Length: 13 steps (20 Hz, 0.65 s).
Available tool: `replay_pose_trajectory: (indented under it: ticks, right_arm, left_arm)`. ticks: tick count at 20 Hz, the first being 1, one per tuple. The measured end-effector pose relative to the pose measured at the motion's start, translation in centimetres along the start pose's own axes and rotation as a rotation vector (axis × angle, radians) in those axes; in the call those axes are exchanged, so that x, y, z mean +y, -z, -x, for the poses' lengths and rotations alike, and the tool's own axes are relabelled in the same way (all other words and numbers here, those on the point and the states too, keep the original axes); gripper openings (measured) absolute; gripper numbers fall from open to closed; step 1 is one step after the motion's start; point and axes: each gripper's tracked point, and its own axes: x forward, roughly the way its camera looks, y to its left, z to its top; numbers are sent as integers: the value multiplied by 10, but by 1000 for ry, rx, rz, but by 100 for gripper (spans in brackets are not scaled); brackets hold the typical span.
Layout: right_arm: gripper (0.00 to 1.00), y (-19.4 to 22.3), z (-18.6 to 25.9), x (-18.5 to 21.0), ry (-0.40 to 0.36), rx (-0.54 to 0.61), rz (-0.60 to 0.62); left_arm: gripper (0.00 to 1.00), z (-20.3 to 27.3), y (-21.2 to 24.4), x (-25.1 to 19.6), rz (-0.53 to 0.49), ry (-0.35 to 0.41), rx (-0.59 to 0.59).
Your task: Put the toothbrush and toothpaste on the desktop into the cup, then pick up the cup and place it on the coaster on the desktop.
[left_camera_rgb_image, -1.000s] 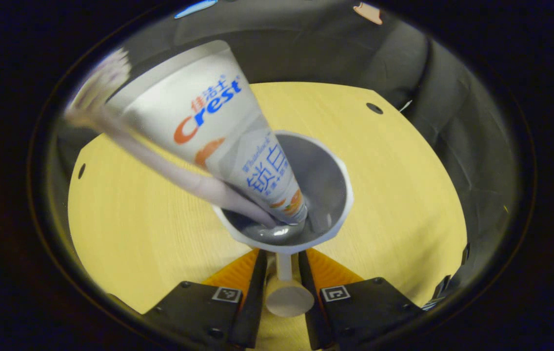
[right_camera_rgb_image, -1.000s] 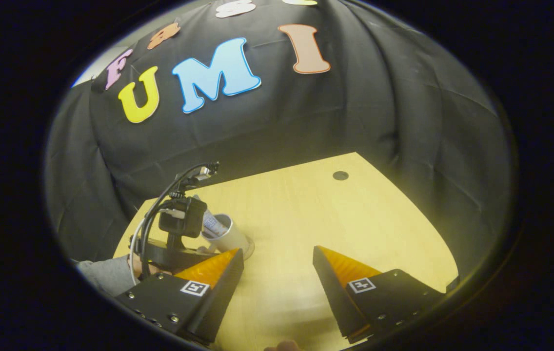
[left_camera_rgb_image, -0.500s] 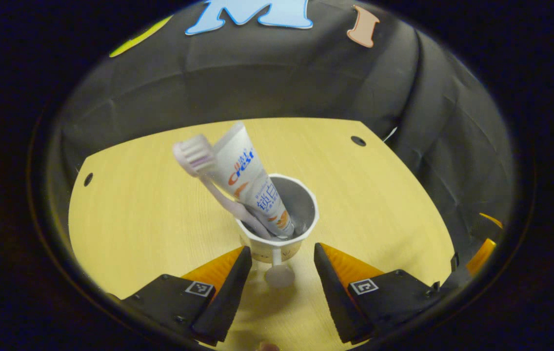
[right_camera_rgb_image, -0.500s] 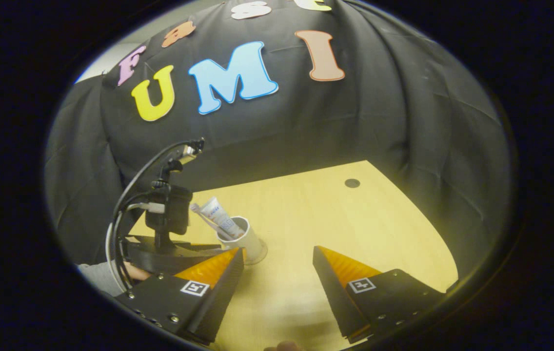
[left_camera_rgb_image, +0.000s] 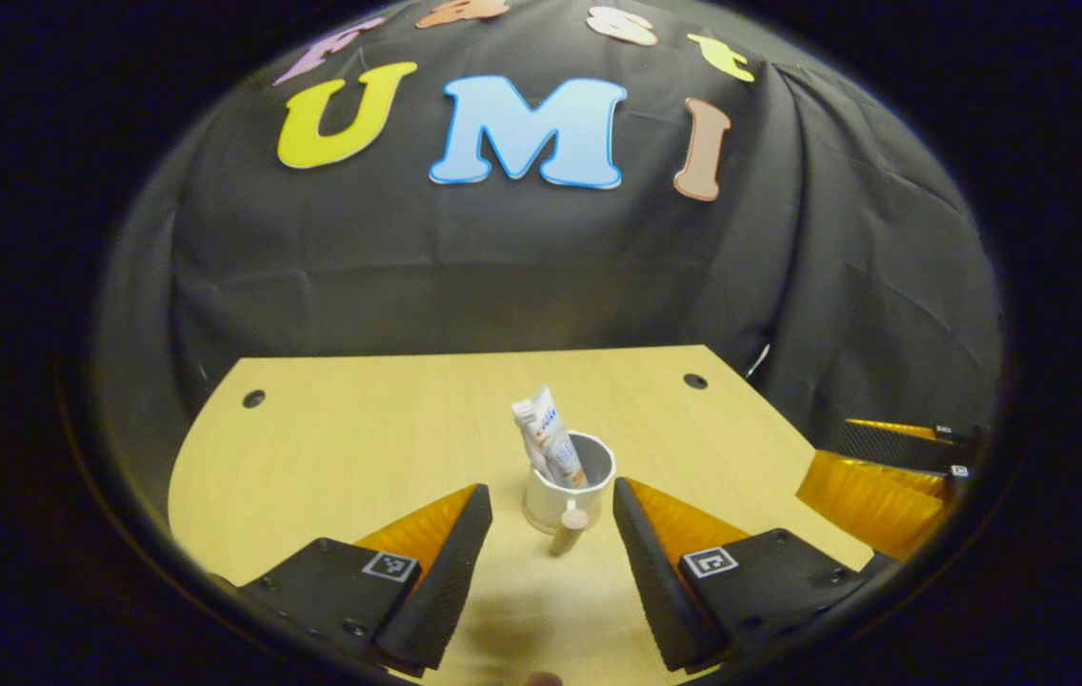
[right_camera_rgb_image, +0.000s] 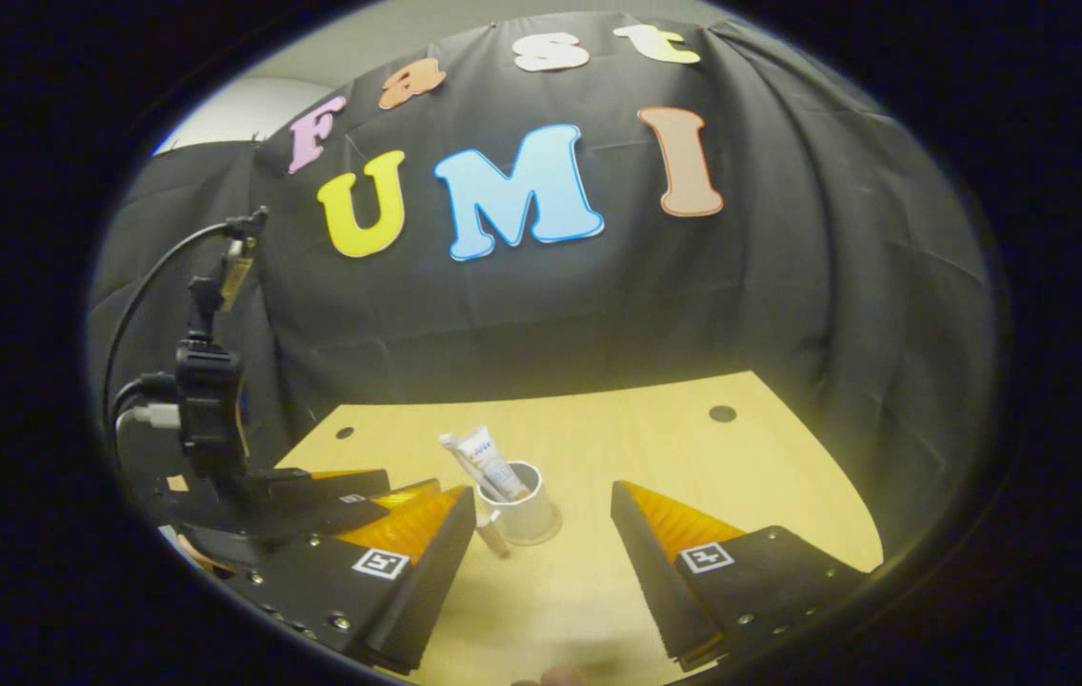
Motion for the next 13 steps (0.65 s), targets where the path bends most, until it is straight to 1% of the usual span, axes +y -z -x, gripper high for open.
replay_pose_trajectory:
  ticks: [5,6,10,13]
  right_arm:
    - [88,-17,12,13,-35,-72,42]
    - [88,-21,16,16,-39,-94,55]
    - [87,-34,29,23,-37,-171,96]
    - [87,-42,38,26,-20,-216,102]
  left_arm:
    - [86,68,-33,9,1,-70,-175]
    - [86,74,-31,-5,5,-80,-210]
    - [85,112,-44,-10,40,-100,-314]
    - [86,130,-51,-5,34,-122,-373]
